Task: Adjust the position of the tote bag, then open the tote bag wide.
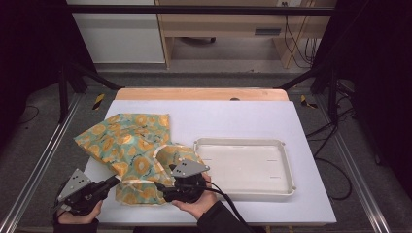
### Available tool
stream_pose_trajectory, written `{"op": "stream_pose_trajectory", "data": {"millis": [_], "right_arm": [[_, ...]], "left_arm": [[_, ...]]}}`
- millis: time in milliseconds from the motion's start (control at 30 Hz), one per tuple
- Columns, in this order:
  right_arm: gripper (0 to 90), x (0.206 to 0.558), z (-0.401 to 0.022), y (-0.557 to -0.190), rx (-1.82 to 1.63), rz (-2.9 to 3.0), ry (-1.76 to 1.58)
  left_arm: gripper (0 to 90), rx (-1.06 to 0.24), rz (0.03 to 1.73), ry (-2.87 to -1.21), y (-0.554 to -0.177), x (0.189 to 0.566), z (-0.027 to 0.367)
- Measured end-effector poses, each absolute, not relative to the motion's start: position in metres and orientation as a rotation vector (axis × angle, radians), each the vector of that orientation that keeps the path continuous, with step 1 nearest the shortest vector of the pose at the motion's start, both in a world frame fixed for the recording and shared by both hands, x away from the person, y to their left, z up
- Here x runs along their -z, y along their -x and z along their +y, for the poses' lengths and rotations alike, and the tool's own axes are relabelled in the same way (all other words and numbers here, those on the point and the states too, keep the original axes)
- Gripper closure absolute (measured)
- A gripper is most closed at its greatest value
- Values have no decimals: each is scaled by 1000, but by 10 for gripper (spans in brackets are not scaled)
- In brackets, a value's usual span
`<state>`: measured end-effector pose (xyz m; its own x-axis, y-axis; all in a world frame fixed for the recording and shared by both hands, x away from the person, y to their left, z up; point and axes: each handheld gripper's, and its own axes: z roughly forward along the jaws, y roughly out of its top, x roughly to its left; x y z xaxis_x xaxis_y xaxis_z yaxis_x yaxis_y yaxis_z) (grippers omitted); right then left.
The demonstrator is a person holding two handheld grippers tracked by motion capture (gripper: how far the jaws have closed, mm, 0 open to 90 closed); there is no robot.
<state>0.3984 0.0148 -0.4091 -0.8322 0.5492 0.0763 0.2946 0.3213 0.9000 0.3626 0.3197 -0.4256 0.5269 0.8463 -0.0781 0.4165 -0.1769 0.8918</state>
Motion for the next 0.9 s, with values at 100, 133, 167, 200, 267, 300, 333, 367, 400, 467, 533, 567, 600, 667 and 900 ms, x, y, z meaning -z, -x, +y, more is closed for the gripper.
{"op": "stream_pose_trajectory", "data": {"millis": [100,133,167,200,267,300,333,367,400,467,533,567,600,667,900], "right_arm": [[298,411,19,-395,-1525,2358,-743],[292,412,20,-394,-1525,2364,-735],[285,414,22,-394,-1525,2372,-722],[285,414,22,-394,-1525,2372,-722],[278,419,27,-393,-1507,2393,-714],[277,421,29,-394,-1495,2399,-714],[278,424,31,-394,-1486,2405,-718],[280,426,32,-395,-1477,2408,-721],[280,426,32,-395,-1477,2408,-721],[302,430,36,-396,-1452,2410,-720],[370,432,38,-397,-1427,2402,-721],[416,433,39,-398,-1415,2390,-720],[483,433,39,-398,-1407,2381,-720],[607,433,38,-398,-1383,2361,-729],[894,417,28,-402,-1450,2270,-760]], "left_arm": [[900,-556,1057,-1790,-363,426,320],[900,-556,1057,-1790,-363,426,320],[900,-558,1061,-1787,-363,425,320],[900,-558,1061,-1787,-363,425,320],[900,-559,1065,-1779,-363,425,321],[900,-558,1063,-1776,-363,425,321],[900,-561,1062,-1774,-363,425,321],[900,-562,1061,-1773,-363,424,322],[900,-562,1061,-1773,-363,424,322],[900,-557,1061,-1767,-363,424,322],[900,-558,1061,-1762,-362,424,323],[900,-559,1060,-1759,-362,423,323],[900,-562,1061,-1757,-361,423,324],[900,-564,1061,-1756,-361,422,324],[900,-578,1061,-1756,-359,420,324]]}}
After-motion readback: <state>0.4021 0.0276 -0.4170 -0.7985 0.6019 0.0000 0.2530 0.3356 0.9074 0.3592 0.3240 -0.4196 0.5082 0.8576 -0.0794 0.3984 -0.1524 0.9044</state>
